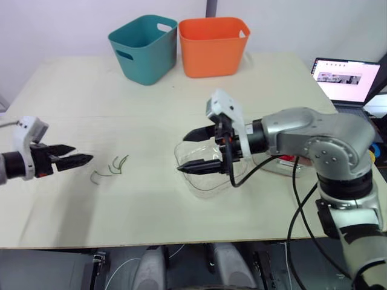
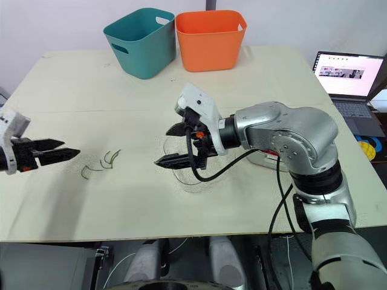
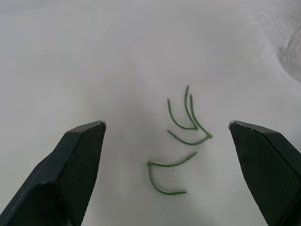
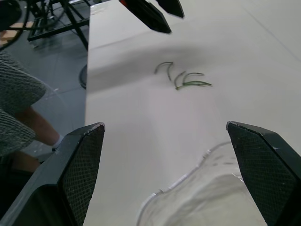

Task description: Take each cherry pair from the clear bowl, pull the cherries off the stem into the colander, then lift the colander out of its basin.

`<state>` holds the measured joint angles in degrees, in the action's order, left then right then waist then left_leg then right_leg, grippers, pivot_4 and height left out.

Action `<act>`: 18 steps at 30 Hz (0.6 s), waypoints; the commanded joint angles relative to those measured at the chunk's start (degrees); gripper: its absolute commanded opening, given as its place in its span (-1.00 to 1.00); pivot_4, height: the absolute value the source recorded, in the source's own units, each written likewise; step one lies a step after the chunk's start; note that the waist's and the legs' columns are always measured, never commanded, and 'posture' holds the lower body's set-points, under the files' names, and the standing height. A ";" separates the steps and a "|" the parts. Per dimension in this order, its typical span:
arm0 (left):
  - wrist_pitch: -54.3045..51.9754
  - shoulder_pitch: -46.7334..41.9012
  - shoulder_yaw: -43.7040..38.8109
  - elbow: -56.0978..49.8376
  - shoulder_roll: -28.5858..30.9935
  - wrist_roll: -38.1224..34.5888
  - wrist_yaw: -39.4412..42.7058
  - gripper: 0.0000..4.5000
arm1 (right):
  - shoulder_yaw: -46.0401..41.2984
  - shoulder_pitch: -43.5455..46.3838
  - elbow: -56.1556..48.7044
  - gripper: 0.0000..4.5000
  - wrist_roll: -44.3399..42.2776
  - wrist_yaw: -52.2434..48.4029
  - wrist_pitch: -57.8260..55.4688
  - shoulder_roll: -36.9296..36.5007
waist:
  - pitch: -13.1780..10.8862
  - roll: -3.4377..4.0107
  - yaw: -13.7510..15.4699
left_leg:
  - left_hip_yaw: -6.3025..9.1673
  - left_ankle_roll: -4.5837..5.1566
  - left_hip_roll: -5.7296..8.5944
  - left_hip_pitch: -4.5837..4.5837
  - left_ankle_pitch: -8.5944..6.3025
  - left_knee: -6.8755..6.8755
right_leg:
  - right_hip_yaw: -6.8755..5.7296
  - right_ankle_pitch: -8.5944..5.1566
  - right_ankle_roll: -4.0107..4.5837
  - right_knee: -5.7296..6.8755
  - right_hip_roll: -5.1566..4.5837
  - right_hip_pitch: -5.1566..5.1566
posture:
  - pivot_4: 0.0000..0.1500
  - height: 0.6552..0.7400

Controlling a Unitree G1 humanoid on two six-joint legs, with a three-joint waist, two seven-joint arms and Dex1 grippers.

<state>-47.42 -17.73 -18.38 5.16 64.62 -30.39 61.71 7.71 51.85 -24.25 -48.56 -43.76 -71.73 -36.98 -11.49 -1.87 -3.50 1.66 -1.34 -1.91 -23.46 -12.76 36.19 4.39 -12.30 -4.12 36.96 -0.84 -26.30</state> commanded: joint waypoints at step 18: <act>10.72 -37.40 15.58 5.01 -10.65 1.43 8.25 0.99 | -28.09 -12.04 11.40 1.00 6.60 -1.26 13.73 -21.31 | -0.01 -0.04 -0.11 | -0.12 0.05 0.00 0.09 -0.02 0.01 | 0.23 -0.06 -0.23 0.09 0.18 0.03 | 1.00 1.00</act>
<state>-38.35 -53.38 -2.60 10.24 53.02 -30.00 69.02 -18.76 38.98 -12.64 -42.48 -44.44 -59.32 -56.31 -11.50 -1.90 -3.61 1.54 -1.29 -1.91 -23.38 -12.78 36.23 4.62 -12.37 -4.35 37.07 -0.67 -26.26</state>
